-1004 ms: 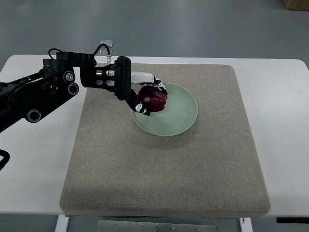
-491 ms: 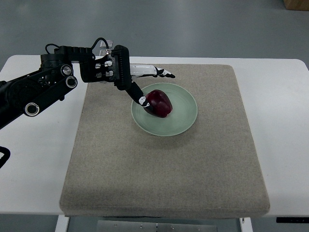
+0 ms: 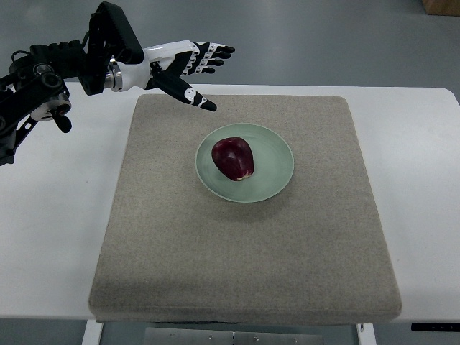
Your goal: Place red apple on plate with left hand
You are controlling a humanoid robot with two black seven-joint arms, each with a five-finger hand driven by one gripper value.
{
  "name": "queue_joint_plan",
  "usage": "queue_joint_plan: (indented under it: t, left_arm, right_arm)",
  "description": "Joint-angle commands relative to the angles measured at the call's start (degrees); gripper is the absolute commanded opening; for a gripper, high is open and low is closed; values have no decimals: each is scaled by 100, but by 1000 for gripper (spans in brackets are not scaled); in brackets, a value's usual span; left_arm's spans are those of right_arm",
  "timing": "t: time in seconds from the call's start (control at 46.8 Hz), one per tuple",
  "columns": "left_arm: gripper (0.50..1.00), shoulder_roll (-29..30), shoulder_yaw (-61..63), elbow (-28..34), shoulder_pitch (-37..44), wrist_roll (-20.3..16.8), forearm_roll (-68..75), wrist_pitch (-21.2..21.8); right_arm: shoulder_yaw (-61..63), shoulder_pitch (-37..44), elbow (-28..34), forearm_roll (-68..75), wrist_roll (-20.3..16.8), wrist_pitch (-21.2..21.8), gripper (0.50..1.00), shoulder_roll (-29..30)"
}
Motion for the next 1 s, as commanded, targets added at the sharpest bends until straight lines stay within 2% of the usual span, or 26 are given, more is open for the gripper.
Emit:
queue_joint_plan:
  t: [0.0,0.171,0.363,0.512,0.982]
  left_arm:
    - [996,73,15,259,17,4,-782,-12]
    - [996,214,42,602,157,21,-2216,-73]
    - [996,223,16,761,412,39,-3665,-73]
    - [996,214,16,770,658,188,-4694,-64]
    - [996,214,-107,849,834,689,-5364,-99]
  right_arm:
    - [0,1,0,0,-1,0,928,0]
    - [0,1,0,0,-1,0,930,0]
    - [0,1,0,0,-1,0,928,0]
    - [0,1,0,0,-1,0,930,0]
    - [-9,1,53,-9,-1,53,928,0]
